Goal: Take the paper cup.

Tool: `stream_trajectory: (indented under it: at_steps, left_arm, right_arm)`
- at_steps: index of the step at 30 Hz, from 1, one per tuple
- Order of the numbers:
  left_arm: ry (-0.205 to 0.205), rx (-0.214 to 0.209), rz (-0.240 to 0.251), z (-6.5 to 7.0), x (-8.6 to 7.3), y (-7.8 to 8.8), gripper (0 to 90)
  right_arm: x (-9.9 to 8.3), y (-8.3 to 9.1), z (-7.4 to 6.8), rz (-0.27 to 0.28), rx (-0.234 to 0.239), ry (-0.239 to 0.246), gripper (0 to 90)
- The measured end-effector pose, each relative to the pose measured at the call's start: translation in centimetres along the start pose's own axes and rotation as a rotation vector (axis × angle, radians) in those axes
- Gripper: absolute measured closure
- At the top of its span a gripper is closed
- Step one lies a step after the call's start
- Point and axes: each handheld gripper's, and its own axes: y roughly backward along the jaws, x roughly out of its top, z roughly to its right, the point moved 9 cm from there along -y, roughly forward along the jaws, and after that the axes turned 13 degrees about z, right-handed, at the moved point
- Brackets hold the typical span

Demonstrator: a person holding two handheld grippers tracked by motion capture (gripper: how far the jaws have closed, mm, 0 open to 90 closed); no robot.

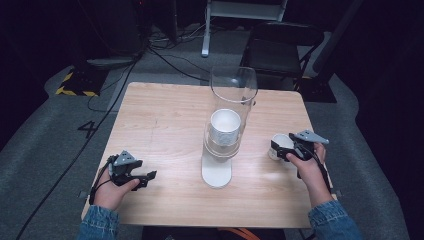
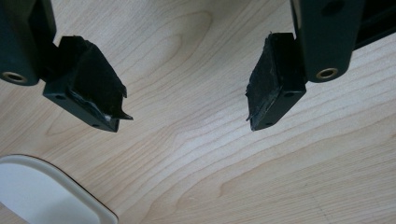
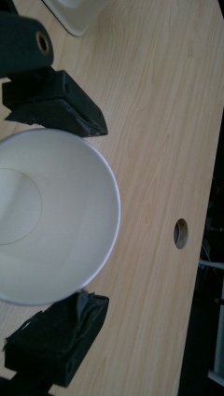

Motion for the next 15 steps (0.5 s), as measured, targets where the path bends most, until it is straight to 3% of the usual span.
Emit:
stream_trajectory:
  at_steps: [7, 12, 13, 15]
  left_arm:
    - [0.000, -0.004, -0.006, 0.3, -0.1, 0.0, 27.4]
    - [-0.009, -0.005, -0.010, 0.3, -0.3, 0.6, 27.4]
    - [-0.005, -0.003, -0.012, 0.3, -0.4, 0.7, 27.4]
    - [-0.006, -0.001, -0.016, 0.3, -0.6, 0.9, 27.4]
  right_arm:
    - [0.6, 2.6, -0.3, 0.027, 0.036, 0.005, 15.8]
    - [0.6, 5.5, -0.6, 0.037, 0.086, 0.000, 15.7]
    - [0.5, 6.8, -0.6, 0.037, 0.101, -0.004, 15.7]
    - [0.4, 7.4, -0.7, 0.032, 0.114, -0.011, 15.7]
